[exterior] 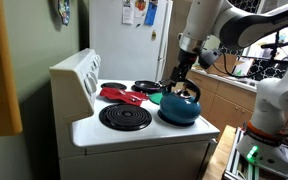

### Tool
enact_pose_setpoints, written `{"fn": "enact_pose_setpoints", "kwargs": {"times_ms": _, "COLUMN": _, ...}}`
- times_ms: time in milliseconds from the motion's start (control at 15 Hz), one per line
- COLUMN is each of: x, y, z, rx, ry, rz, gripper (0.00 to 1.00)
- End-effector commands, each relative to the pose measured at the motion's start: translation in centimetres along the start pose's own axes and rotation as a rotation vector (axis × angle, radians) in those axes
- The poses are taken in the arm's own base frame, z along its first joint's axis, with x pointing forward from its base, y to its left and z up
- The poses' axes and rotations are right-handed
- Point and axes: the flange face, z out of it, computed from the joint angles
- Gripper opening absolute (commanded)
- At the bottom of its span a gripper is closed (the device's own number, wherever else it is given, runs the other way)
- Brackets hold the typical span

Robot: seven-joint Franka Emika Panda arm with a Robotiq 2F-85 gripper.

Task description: Remove the green mat from the pan, then put the kettle on the green mat

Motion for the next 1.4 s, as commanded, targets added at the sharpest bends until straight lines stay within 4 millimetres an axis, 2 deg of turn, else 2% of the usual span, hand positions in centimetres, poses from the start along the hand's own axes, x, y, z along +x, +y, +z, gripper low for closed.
{"fn": "enact_pose_setpoints", "kwargs": {"times_ms": 0, "x": -1.4, "y": 0.6, "z": 0.5, "rx": 0.067, "ry": 0.000, "rz": -0.015, "gripper": 1.00}}
{"fn": "enact_pose_setpoints", "kwargs": {"times_ms": 67, "x": -0.3, "y": 0.0, "z": 0.3, "rx": 0.029, "ry": 0.002, "rz": -0.007, "gripper": 1.00}}
{"fn": "enact_pose_setpoints", "kwargs": {"times_ms": 733, "x": -0.7, "y": 0.3, "z": 0.5, "rx": 0.041, "ry": -0.002, "rz": -0.011, "gripper": 1.00}}
{"fn": "enact_pose_setpoints", "kwargs": {"times_ms": 867, "x": -0.5, "y": 0.8, "z": 1.6, "rx": 0.089, "ry": -0.022, "rz": 0.022, "gripper": 1.00}}
{"fn": "enact_pose_setpoints", "kwargs": {"times_ms": 1333, "x": -0.3, "y": 2.4, "z": 1.4, "rx": 0.202, "ry": -0.141, "rz": 0.102, "gripper": 1.00}}
